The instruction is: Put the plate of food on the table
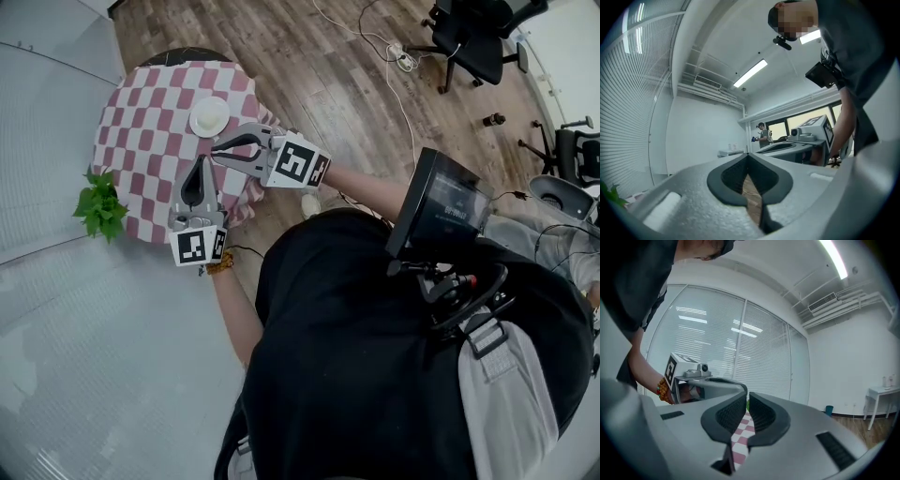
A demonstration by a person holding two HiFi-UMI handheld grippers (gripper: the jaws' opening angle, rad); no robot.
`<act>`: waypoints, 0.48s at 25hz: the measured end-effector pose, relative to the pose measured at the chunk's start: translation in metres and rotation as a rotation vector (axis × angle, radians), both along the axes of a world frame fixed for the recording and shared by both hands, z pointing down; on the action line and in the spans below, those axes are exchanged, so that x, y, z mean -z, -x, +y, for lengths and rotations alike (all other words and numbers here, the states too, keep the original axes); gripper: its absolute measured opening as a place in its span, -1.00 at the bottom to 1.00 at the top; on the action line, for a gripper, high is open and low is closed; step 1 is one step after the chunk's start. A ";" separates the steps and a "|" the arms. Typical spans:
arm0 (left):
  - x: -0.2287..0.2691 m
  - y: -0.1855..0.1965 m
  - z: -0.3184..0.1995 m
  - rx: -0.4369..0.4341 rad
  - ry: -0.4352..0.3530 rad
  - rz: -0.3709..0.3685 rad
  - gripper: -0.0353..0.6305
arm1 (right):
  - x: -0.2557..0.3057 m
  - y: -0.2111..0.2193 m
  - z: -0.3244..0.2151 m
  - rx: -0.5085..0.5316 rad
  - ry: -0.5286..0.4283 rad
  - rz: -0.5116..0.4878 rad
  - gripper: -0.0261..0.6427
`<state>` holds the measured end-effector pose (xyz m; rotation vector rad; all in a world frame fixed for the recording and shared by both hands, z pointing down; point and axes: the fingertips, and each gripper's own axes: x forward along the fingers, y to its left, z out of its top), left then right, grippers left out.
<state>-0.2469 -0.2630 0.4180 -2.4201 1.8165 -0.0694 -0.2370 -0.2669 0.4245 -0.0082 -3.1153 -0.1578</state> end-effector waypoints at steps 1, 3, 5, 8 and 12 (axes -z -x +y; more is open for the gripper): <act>-0.006 -0.002 -0.001 -0.005 0.015 0.000 -0.88 | -0.003 0.000 0.002 0.005 0.004 0.002 -0.84; -0.018 -0.005 0.001 -0.005 0.038 0.002 -0.88 | -0.013 -0.001 0.006 0.010 0.008 0.012 -0.85; -0.031 -0.006 0.004 0.008 0.055 0.000 -0.88 | -0.024 -0.004 0.010 0.014 0.012 0.027 -0.85; -0.048 -0.004 0.011 0.042 0.065 -0.005 -0.88 | -0.038 -0.006 0.015 0.012 0.027 0.048 -0.87; -0.071 0.004 0.020 0.102 0.074 0.022 -0.88 | -0.062 -0.009 0.017 -0.007 0.047 0.083 -0.89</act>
